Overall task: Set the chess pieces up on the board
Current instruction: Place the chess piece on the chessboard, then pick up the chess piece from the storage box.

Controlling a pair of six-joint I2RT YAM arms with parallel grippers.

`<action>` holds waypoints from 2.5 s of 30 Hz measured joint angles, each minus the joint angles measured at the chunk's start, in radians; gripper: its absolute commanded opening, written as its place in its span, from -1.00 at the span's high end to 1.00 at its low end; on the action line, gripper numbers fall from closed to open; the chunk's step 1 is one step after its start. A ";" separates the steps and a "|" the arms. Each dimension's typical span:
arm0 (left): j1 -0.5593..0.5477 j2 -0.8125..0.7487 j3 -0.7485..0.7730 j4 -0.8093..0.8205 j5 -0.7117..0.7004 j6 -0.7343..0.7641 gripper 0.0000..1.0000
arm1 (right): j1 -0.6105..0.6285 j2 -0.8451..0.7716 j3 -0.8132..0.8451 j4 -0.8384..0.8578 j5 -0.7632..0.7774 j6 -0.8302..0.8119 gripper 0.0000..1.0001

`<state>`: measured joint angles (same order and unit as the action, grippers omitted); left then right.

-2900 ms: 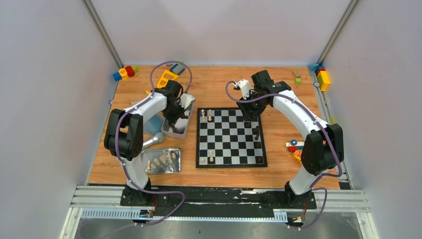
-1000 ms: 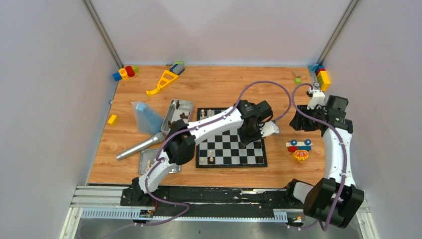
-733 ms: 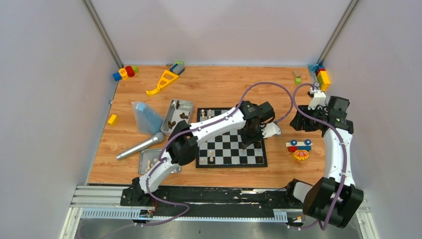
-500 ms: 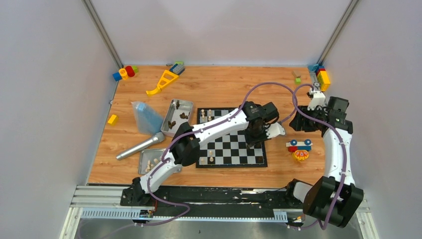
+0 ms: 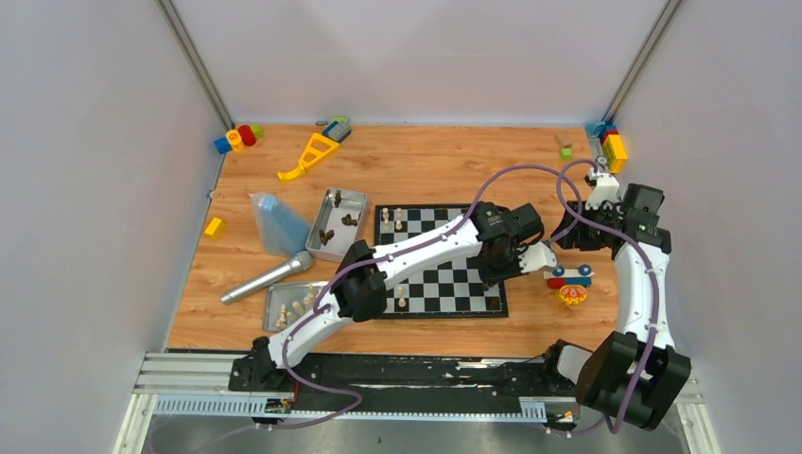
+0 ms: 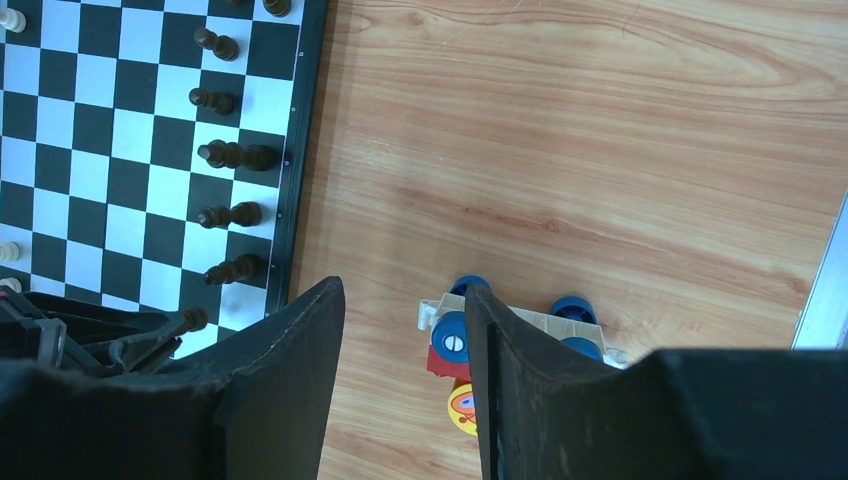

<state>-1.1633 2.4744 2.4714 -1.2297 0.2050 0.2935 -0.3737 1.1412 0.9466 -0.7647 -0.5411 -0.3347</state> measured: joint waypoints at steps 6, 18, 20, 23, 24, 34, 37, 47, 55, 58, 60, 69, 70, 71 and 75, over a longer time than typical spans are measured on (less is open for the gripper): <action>-0.004 0.024 0.032 0.009 0.004 0.000 0.93 | -0.003 0.000 -0.001 0.000 -0.001 -0.005 0.03; -0.006 0.066 0.057 0.018 0.004 0.000 0.92 | -0.008 0.000 -0.015 0.001 -0.003 -0.008 0.03; -0.008 0.066 0.060 0.019 0.004 0.000 0.91 | -0.008 0.000 -0.017 0.000 -0.004 -0.008 0.03; -0.009 0.066 0.062 0.021 0.004 0.000 0.91 | -0.008 0.000 -0.017 0.000 -0.006 -0.009 0.03; -0.009 0.066 0.063 0.021 0.004 0.000 0.90 | -0.008 0.000 -0.017 0.000 -0.007 -0.010 0.03; -0.013 0.083 0.075 0.030 0.003 0.001 0.80 | -0.008 0.000 -0.017 0.000 -0.010 -0.016 0.03; -0.014 0.086 0.077 0.033 0.002 0.002 0.61 | -0.010 0.002 -0.017 0.000 -0.010 -0.019 0.03; -0.015 0.086 0.079 0.036 -0.025 0.004 0.15 | -0.010 0.002 -0.017 0.001 -0.010 -0.026 0.03; -0.015 0.060 0.069 0.035 -0.033 0.003 0.06 | -0.010 0.005 -0.017 0.000 -0.016 -0.026 0.03; -0.015 -0.008 0.027 0.037 -0.034 0.003 0.01 | -0.010 0.008 -0.017 0.000 -0.023 -0.027 0.03; -0.015 -0.100 -0.049 0.050 -0.042 0.006 -0.04 | -0.010 0.009 -0.017 0.000 -0.032 -0.030 0.03; 0.031 -0.600 -0.490 0.132 -0.150 0.047 -0.16 | -0.002 0.006 -0.017 -0.005 -0.140 -0.048 0.00; 0.053 -0.640 -0.533 0.138 -0.154 0.049 -0.16 | 0.002 0.003 -0.017 -0.005 -0.150 -0.049 0.00; 0.090 -0.686 -0.589 0.151 -0.158 0.050 -0.16 | 0.010 0.002 -0.017 -0.004 -0.159 -0.051 0.00; 0.296 -0.779 -0.773 0.194 -0.177 0.052 -0.16 | 0.059 0.001 -0.016 -0.004 -0.185 -0.053 0.00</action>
<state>-0.8677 1.6955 1.6985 -1.0355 0.0284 0.3458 -0.3145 1.1419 0.9302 -0.7689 -0.7258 -0.3878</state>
